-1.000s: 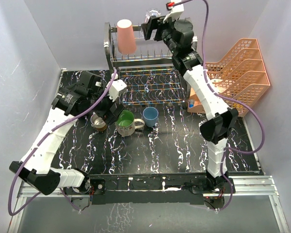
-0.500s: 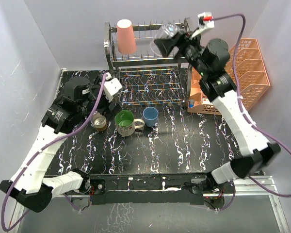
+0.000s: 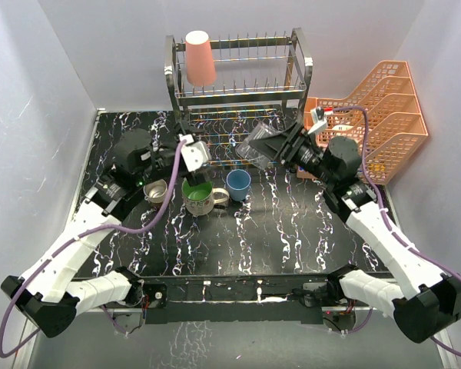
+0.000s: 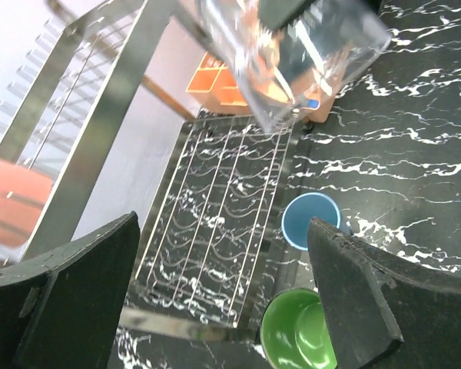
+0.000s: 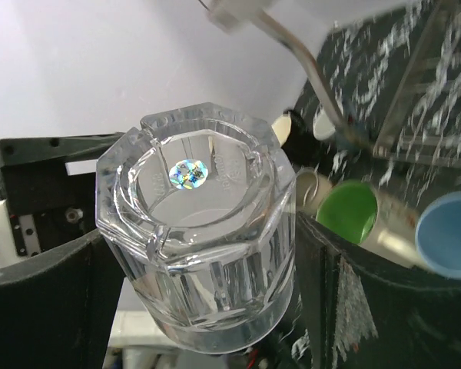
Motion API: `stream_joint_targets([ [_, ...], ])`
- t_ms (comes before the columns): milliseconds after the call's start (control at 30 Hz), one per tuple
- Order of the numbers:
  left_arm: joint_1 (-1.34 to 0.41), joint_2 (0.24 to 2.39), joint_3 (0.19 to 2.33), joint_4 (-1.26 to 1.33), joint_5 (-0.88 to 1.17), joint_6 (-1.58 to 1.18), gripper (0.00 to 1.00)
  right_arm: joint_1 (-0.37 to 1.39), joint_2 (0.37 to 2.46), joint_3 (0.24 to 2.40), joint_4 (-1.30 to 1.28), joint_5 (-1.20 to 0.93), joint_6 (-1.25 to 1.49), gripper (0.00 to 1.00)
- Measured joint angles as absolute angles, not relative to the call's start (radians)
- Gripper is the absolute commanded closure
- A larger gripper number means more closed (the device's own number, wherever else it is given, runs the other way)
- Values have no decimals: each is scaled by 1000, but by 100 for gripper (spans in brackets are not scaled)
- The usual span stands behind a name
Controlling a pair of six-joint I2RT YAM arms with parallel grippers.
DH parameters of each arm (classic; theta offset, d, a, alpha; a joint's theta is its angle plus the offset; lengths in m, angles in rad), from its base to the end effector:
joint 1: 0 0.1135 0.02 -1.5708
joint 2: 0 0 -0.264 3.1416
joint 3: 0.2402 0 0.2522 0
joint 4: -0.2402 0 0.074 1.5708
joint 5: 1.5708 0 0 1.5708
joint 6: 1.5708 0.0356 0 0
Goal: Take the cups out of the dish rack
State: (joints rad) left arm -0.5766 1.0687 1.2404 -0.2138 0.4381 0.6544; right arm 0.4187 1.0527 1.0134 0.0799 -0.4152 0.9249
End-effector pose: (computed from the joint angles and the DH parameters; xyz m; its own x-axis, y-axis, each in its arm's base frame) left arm 0.1847 -0.1382 0.4414 0.4888 0.3396 -0.8036 0.6951 0.4050 0.5940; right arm 0.2161 0.1119 0.3975 -0.5688 0.5467 -0.6145 -0.4752 0.3914 0.7881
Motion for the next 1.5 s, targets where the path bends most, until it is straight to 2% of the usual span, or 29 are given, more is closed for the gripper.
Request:
stream_joint_targets([
  [233,-725,1093,1210,-157,426,731,20,424,975,802,133,-411,1223,84],
  [533,-783,1155,1210,-128,397,777,38,434,925,748,195,-379,1423,84],
  [800,-791,1200,1211,-48,356,778,48,451,925,722,214,-373,1512,84],
  [1133,-804,1281,1246,-36,358,729,85,463,926,706,242,-363,1555,82],
  [1200,-804,1288,1251,-33,355,709,91,464,925,691,263,-361,1555,78],
  [1300,-804,1293,1251,-33,352,678,100,465,925,666,295,-361,1555,56],
  [1400,-804,1304,1253,-34,349,662,100,464,925,648,311,-353,1559,38],
  [1500,-804,1328,1271,-51,341,640,100,463,925,625,326,-338,1568,24],
])
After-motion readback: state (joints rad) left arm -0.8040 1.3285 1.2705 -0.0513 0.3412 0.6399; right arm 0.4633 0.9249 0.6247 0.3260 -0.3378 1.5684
